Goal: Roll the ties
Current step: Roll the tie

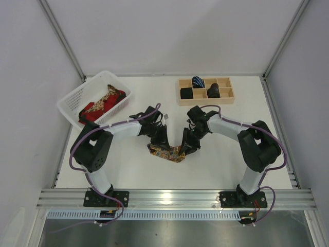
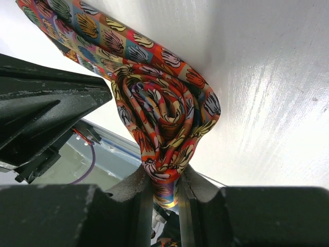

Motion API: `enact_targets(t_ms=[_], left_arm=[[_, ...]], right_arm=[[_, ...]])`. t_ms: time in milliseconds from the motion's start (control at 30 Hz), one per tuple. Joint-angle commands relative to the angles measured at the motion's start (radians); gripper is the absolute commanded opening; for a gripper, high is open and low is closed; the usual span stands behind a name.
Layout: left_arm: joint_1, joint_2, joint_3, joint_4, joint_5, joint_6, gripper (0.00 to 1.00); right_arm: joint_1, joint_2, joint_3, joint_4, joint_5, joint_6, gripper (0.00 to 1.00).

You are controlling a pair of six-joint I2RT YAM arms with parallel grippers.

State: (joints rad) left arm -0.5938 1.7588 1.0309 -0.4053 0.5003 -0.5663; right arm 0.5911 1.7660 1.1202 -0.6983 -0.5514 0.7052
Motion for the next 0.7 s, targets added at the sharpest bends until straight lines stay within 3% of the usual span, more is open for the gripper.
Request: enact_targets(t_ms=[0,433,667], left_arm=[[-0.023,0.007,0.021,0.026,0.017,0.003,0.12],[-0.055,0.133,0.112,0.053,0.049,-0.024,0.11],[-0.054,0.104,0.08,0.014,-0.011,0.003,0.13]], right_arm=[[-0.005,-0.033,0.024,0.011,-0.025,-0.01,0.0],[0.039,0.032,0.153,0.011,-0.03,0.045,0.0],[0.088,0.134,0.237,-0.079,0.12,0.108,0.0]])
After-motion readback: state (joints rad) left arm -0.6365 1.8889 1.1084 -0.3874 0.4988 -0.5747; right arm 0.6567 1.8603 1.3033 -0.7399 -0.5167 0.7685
